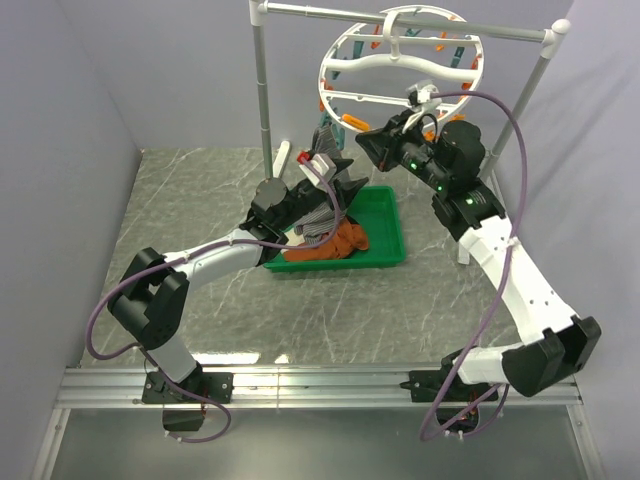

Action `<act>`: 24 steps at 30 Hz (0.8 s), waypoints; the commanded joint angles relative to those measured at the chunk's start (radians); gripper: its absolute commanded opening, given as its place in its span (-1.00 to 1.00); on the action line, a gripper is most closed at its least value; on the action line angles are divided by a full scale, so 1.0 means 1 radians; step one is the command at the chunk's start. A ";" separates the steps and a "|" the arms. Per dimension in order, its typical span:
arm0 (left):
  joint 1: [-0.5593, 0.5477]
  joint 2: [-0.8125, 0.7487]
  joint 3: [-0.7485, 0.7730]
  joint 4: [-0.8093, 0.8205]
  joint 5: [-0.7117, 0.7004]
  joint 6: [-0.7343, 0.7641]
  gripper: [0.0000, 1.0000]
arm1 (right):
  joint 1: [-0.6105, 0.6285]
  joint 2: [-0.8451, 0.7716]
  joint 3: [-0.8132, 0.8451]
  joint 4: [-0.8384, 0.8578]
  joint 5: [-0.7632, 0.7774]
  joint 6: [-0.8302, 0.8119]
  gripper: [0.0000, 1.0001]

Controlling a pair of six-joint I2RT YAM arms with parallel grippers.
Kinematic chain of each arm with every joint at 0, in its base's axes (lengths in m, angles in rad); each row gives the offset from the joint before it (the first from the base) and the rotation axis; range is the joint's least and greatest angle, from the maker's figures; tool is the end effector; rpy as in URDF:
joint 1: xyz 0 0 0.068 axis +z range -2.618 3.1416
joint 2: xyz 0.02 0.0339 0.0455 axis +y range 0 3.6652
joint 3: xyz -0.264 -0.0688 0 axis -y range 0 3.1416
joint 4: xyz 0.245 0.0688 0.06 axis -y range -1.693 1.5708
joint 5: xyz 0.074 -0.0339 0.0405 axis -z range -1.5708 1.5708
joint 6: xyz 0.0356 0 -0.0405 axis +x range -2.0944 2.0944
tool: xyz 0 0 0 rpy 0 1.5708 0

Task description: Clip the underwear to the hanger

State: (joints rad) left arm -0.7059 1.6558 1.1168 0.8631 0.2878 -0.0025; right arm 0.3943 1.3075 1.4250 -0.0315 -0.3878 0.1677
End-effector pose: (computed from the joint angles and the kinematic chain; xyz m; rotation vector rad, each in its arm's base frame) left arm 0.2872 -0.2581 0.3367 0.6803 1.1082 -0.7882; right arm 0.2664 0.1254 0.4659 -0.4892 1.4560 0.7373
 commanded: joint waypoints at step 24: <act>0.154 -0.056 0.310 -0.260 0.126 -0.197 -0.41 | -0.014 -0.080 -0.005 -0.021 0.239 -0.057 -0.72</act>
State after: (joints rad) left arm -0.5533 1.5681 1.3582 0.6071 0.3714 -0.1596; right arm 0.3912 1.2335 1.4223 -0.0689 -0.2008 0.1207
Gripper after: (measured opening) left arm 0.290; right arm 0.143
